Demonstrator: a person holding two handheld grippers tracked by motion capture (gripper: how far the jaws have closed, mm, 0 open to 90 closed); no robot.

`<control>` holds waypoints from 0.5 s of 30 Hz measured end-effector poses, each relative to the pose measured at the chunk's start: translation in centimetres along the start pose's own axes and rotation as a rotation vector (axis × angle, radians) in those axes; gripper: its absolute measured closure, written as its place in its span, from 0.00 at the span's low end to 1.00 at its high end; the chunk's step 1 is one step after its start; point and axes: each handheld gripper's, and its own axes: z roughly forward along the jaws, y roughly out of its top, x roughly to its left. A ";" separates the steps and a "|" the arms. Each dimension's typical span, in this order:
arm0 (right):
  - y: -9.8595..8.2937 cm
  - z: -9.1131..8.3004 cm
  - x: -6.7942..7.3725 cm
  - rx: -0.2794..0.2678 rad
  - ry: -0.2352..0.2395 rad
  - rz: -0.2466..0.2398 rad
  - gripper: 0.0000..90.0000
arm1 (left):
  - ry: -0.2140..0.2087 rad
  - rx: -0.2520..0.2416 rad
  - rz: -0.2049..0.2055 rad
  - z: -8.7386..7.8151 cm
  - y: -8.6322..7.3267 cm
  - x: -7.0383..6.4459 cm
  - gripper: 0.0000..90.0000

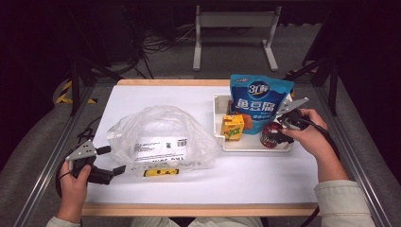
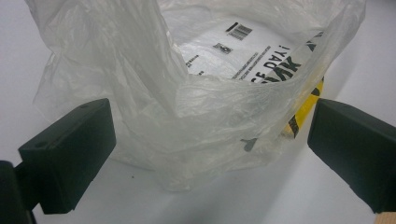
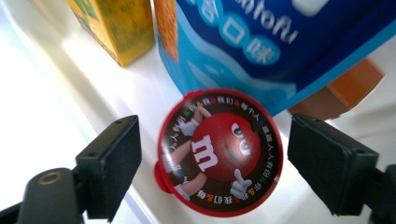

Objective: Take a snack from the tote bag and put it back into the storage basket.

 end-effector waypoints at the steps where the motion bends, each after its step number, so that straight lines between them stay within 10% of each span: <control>1: 0.2 -0.5 0.3 -0.013 -0.009 -0.008 0.22 | -0.005 -0.002 -0.001 0.1 0.0 0.0 0.02; 7: 0.7 -1.6 1.3 -0.046 -0.007 -0.031 0.30 | -0.005 -0.002 -0.005 0.1 0.0 0.0 0.02; 15: 1.1 -1.7 2.9 -0.027 0.060 -0.061 0.71 | -0.003 -0.003 0.001 0.0 0.0 0.0 0.02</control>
